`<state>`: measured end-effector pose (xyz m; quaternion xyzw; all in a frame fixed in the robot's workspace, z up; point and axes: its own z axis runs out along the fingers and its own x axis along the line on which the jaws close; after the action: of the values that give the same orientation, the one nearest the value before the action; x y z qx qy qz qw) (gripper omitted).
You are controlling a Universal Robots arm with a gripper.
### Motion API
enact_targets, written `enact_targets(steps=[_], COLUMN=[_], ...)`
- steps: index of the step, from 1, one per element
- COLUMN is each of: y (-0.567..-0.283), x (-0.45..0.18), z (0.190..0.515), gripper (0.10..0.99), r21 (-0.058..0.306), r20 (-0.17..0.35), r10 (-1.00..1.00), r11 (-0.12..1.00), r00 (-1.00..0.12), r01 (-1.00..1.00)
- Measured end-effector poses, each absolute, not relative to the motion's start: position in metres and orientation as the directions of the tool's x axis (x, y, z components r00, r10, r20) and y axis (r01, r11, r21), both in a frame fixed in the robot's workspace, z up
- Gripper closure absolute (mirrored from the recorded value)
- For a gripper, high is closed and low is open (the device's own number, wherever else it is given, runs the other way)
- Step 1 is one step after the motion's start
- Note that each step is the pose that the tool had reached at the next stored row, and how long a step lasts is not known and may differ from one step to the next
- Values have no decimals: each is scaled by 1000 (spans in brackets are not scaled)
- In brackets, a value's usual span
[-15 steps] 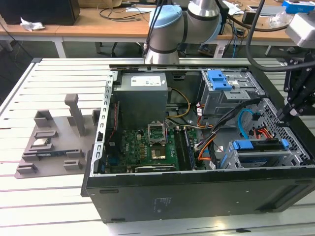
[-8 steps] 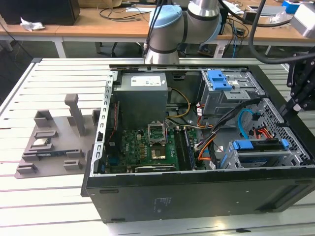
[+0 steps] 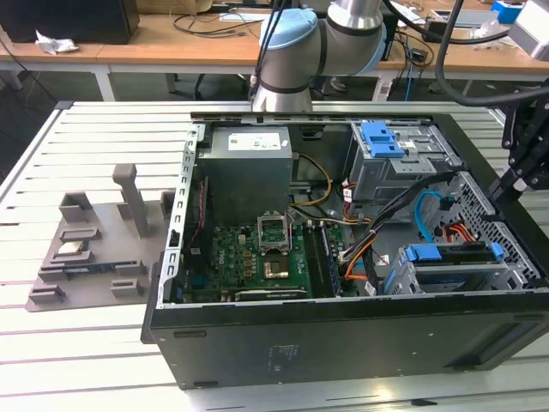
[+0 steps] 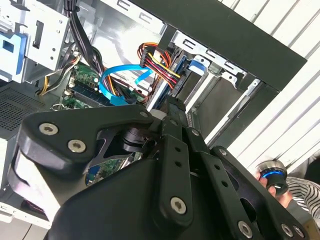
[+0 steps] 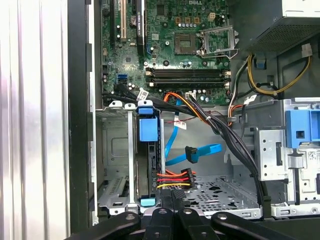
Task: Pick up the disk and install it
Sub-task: 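Insert the first disk wire, then insert the second disk wire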
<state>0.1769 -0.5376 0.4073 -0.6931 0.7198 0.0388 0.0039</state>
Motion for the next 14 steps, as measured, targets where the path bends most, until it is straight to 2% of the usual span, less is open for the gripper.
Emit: enact_targets(steps=[10, 14], y=[-534, -509], x=[161, 151], z=[404, 394], gripper=[980, 980], r21=[50, 50], r20=[-59, -57], r10=[-997, -998], r11=[36, 36], r00=[-39, -38], r01=[-998, -998])
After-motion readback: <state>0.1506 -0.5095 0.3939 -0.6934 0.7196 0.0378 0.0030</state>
